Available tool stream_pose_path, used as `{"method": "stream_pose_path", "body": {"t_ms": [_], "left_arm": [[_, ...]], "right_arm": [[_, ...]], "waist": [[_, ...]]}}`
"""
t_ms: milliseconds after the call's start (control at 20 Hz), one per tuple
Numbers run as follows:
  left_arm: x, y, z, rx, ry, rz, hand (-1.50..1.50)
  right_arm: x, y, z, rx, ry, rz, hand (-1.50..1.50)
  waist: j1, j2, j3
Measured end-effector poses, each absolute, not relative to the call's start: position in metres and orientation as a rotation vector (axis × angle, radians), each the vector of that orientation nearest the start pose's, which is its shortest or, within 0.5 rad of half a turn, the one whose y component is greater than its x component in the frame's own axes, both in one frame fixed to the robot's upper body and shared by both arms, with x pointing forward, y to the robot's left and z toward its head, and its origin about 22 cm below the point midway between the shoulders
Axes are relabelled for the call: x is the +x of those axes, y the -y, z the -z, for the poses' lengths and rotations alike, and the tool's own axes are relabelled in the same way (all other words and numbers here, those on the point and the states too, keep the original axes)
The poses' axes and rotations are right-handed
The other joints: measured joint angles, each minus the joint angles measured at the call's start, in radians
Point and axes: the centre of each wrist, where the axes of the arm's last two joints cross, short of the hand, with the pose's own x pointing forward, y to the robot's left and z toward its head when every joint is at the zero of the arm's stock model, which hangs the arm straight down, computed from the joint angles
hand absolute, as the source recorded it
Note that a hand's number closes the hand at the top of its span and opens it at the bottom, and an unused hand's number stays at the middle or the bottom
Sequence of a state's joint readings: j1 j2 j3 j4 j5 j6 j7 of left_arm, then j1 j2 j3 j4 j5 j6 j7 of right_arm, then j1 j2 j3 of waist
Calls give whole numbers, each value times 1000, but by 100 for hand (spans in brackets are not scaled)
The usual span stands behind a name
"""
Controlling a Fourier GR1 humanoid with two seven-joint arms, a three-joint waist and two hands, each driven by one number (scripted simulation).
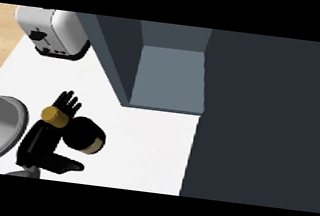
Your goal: Pick up the wine, place it into the cabinet and close the cabinet
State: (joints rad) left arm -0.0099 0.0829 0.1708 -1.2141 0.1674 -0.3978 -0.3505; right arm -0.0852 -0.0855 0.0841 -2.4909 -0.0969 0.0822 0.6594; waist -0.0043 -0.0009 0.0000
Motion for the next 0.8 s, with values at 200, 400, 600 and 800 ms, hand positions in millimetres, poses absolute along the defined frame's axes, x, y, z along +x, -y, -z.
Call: {"method": "stream_pose_path", "body": {"t_ms": [200,400,600,800], "left_arm": [[229,-297,87,-293,1602,-41,-150],[233,-291,92,-314,1593,-39,-150],[233,-290,102,-328,1598,-60,-150],[236,-285,107,-348,1603,-82,150]], "right_arm": [[151,215,-208,143,1898,-268,-150],[152,209,-212,171,1894,-270,-150],[150,211,-209,162,1892,-268,-150],[151,216,-209,128,1900,-271,-150]], "waist": [[-1,0,0],[0,0,0],[-1,0,0],[-1,0,0]]}}
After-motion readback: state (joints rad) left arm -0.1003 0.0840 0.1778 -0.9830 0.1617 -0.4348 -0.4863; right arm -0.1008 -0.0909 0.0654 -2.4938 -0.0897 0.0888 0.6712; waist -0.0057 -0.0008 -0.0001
